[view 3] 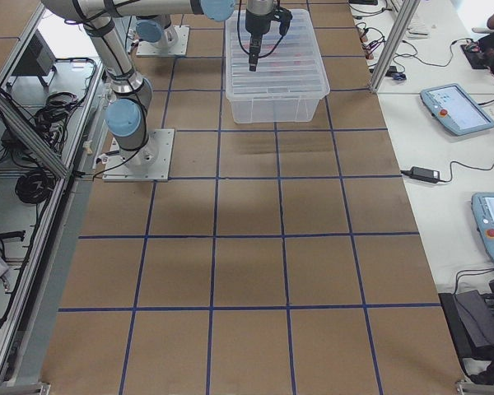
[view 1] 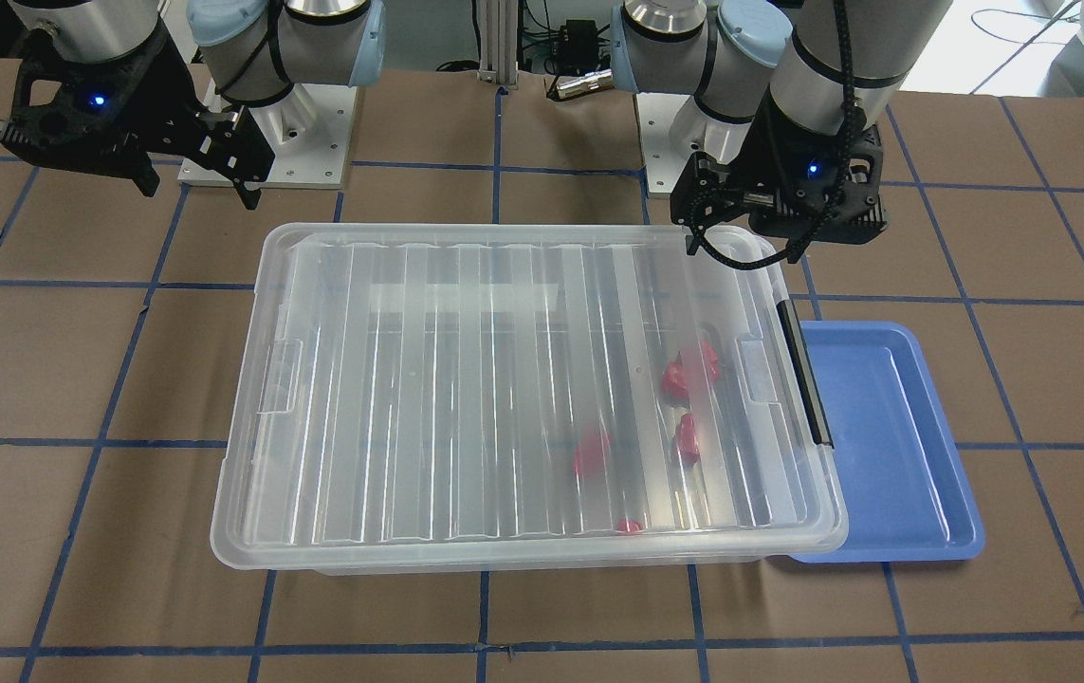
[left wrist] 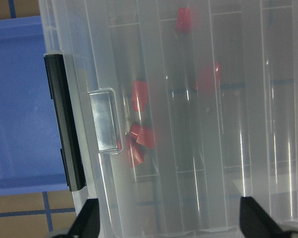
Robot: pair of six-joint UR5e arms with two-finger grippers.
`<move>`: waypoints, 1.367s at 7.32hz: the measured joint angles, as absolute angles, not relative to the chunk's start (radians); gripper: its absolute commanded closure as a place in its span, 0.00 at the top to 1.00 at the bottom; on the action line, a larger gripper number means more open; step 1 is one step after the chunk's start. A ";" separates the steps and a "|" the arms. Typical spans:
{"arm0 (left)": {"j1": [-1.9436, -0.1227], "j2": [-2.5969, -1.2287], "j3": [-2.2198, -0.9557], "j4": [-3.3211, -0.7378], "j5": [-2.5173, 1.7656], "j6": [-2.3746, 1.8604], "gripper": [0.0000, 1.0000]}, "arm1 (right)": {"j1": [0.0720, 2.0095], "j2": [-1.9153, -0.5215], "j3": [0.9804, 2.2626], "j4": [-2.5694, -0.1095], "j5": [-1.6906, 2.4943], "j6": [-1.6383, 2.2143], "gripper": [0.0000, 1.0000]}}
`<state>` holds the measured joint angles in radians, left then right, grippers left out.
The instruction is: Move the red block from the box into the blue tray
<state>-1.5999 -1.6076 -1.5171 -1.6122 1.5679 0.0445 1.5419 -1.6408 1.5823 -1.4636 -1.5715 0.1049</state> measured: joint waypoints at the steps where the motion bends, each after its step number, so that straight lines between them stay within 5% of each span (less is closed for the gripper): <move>1: -1.600 -1.608 -1.517 -1.612 1.568 0.045 1.00 | 1.542 -1.644 1.583 -1.463 -1.573 0.105 1.00; 10: -1.600 -1.614 -1.517 -1.612 1.567 0.041 1.00 | 1.527 -1.622 1.606 -1.472 -1.583 0.095 1.00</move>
